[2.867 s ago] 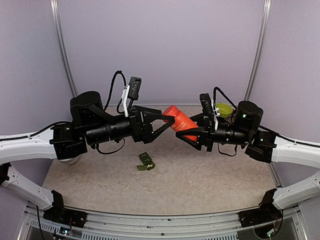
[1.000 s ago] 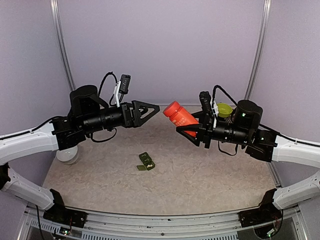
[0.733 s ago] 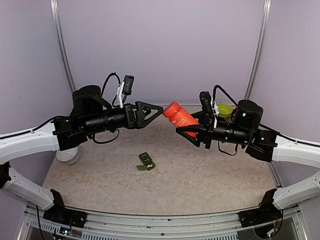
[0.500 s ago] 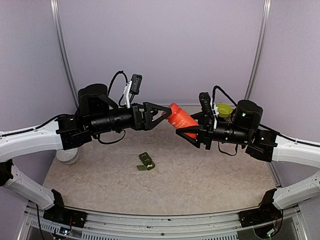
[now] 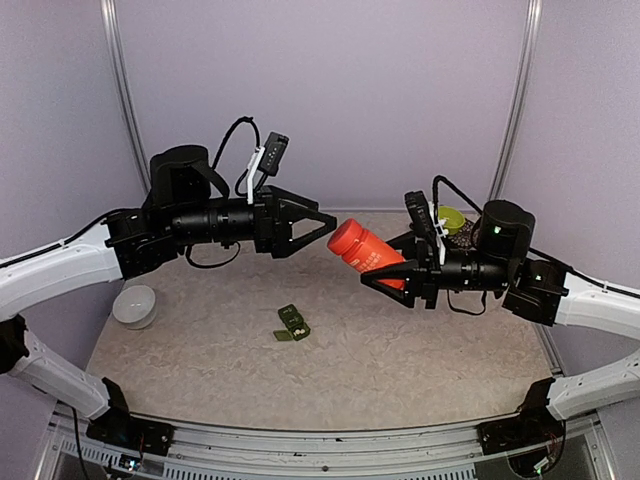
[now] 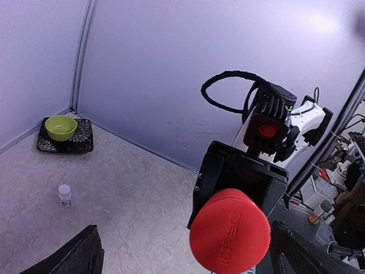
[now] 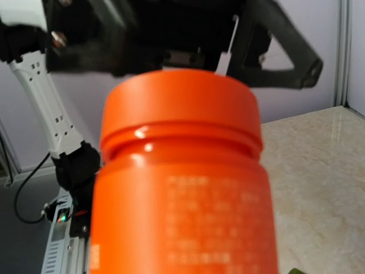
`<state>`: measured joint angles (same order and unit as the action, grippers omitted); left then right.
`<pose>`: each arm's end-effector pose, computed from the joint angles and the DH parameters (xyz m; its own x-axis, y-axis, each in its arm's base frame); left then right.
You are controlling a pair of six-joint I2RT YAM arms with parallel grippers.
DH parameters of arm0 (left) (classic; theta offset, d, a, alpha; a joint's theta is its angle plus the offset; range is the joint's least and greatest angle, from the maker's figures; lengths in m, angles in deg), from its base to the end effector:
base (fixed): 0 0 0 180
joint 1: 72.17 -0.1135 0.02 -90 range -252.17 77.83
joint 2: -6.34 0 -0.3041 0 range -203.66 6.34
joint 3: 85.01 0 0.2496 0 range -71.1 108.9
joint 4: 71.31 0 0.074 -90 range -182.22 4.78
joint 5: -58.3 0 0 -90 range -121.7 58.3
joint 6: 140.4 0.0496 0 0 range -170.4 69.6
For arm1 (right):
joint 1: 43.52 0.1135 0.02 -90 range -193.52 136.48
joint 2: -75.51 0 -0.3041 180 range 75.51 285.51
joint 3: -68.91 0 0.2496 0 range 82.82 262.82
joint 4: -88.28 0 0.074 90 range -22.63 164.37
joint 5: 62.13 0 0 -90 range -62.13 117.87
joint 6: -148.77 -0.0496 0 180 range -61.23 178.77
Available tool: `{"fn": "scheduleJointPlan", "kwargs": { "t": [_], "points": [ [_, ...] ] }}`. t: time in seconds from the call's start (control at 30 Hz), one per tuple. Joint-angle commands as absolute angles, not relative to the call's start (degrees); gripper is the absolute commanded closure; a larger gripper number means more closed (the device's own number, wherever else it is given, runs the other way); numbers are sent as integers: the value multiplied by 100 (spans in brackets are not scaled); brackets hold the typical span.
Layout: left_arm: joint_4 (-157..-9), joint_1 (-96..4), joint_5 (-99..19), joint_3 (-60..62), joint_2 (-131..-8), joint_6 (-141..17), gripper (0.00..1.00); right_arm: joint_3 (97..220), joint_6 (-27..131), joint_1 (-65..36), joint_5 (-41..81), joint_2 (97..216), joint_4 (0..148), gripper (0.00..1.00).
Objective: Sort the pills into containers
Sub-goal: Screw the lid of the pill bottle onto the pill bottle.
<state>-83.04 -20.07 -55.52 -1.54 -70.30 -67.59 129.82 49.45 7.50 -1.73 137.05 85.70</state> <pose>0.1786 -0.2620 0.4289 -0.3365 -0.0079 -0.9416 0.9103 0.2534 -0.3274 0.1329 0.2032 0.3715 -0.1945 -0.0165 -0.9808 -0.9674 0.1685 0.1890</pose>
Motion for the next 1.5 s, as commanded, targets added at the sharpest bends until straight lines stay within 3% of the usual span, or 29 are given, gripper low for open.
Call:
{"fn": "scheduleJointPlan", "kwargs": {
  "t": [0.0, 0.27, 0.53, 1.13, 1.47],
  "points": [
    [-8726, -1983, -6534, 321, -7327, -6627, 1, 13104, 5106, 803, -367, 13527, 8352, 100],
    [-9165, -1800, -6716, 623, -7656, -6509, 2, 13040, 5182, 798, -285, 13489, 8320, 100],
    [-9305, -1732, -6769, 700, -7734, -6376, 15, 13004, 5209, 797, -245, 13510, 8342, 100],
    [-9230, -1932, -6800, 682, -7524, -6334, 8, 12963, 5185, 799, -341, 13620, 8323, 100],
    [-9211, -1926, -6977, 699, -7569, -6307, 12, 13007, 5165, 799, -342, 13685, 8338, 100]
  ]
}}
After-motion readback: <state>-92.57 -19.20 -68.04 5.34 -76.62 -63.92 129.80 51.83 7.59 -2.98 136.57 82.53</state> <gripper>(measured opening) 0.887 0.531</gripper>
